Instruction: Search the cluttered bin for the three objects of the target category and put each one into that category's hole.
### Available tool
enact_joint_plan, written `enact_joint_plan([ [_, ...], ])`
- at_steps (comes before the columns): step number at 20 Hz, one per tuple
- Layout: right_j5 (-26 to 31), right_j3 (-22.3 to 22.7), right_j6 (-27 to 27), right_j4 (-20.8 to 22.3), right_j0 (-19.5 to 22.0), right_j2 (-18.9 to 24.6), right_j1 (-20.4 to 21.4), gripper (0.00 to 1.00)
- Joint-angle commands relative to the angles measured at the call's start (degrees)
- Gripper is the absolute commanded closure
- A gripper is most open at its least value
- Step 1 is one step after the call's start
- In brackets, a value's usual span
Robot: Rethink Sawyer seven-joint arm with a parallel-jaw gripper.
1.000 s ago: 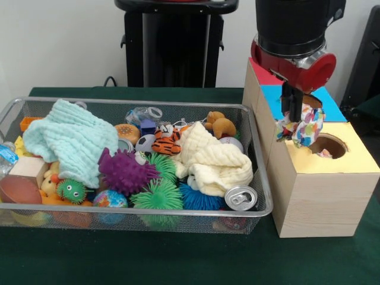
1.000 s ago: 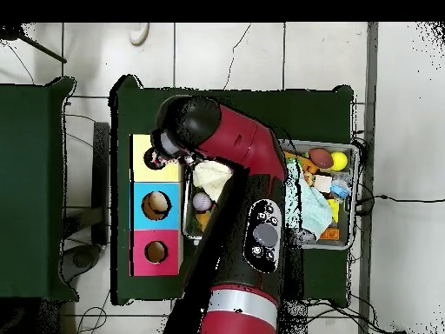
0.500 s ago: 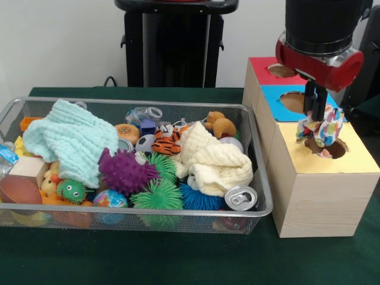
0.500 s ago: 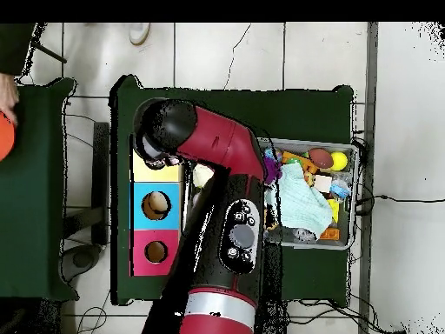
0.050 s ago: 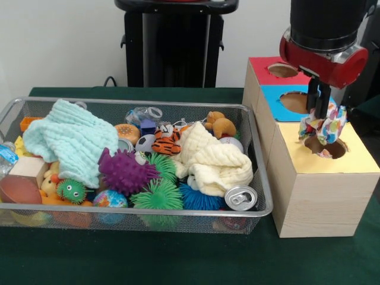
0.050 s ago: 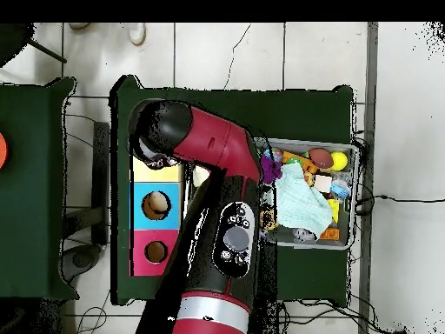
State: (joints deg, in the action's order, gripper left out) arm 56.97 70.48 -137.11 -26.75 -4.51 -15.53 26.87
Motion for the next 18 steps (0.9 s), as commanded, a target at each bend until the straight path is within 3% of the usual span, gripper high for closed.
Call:
enact_joint_plan([
  [1, -4.24, 9.88, -16.47, -2.51, 0.08, 0.39, 0.57, 1.00],
  [18, -4.34, 9.19, -21.37, -5.13, -4.12, -3.07, -0.68, 1.00],
])
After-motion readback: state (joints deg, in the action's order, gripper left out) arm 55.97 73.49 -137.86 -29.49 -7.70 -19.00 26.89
